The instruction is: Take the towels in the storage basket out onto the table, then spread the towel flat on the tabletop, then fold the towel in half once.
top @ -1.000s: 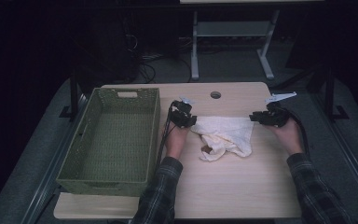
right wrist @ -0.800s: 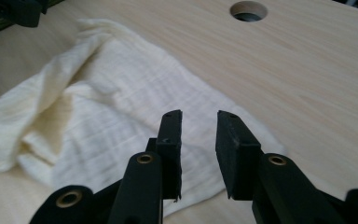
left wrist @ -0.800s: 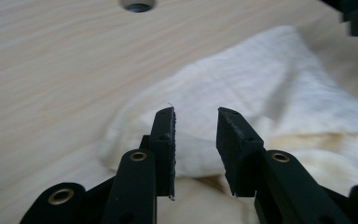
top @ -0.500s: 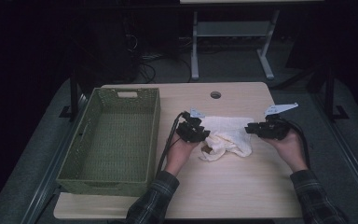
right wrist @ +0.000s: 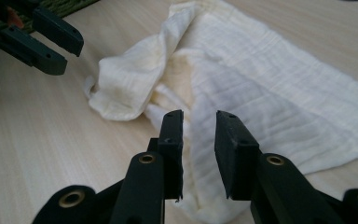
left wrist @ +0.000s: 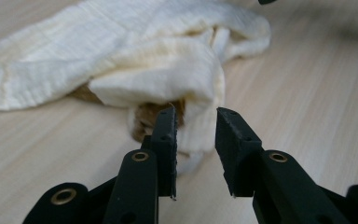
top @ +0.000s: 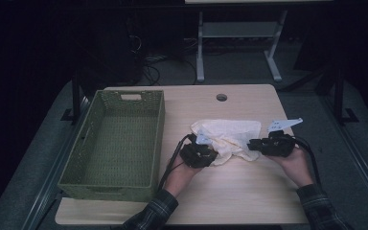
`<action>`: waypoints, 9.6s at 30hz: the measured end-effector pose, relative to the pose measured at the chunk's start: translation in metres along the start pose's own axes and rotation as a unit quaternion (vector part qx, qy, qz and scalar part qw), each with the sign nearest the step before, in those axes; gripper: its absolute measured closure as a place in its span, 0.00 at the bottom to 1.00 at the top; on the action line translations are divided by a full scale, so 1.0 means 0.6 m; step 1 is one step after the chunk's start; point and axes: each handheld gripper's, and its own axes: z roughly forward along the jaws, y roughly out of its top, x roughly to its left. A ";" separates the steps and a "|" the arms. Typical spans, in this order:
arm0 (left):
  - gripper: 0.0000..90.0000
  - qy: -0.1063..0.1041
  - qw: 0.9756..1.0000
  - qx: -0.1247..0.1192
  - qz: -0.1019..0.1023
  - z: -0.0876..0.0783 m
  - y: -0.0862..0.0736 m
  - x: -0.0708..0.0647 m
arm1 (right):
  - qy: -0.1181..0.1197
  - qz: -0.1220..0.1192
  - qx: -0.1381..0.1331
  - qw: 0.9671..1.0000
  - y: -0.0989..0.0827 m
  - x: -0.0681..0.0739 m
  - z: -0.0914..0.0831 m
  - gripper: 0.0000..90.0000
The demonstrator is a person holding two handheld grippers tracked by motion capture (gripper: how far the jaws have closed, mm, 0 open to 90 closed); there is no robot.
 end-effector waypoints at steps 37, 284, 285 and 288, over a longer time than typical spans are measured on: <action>0.96 -0.008 0.999 -0.038 -0.005 -0.010 0.019 0.006 | -0.026 -0.030 0.015 0.999 -0.022 0.017 0.017 0.97; 0.96 0.149 0.976 -0.008 -0.159 0.095 0.035 0.213 | -0.111 0.075 0.038 0.990 0.023 -0.224 0.060 0.96; 0.96 0.151 0.975 -0.014 -0.160 0.095 0.038 0.211 | -0.108 0.078 0.033 0.991 0.022 -0.226 0.054 0.96; 0.96 0.153 0.975 -0.025 -0.159 0.092 0.049 0.211 | -0.113 0.078 0.024 0.990 0.024 -0.232 0.040 0.97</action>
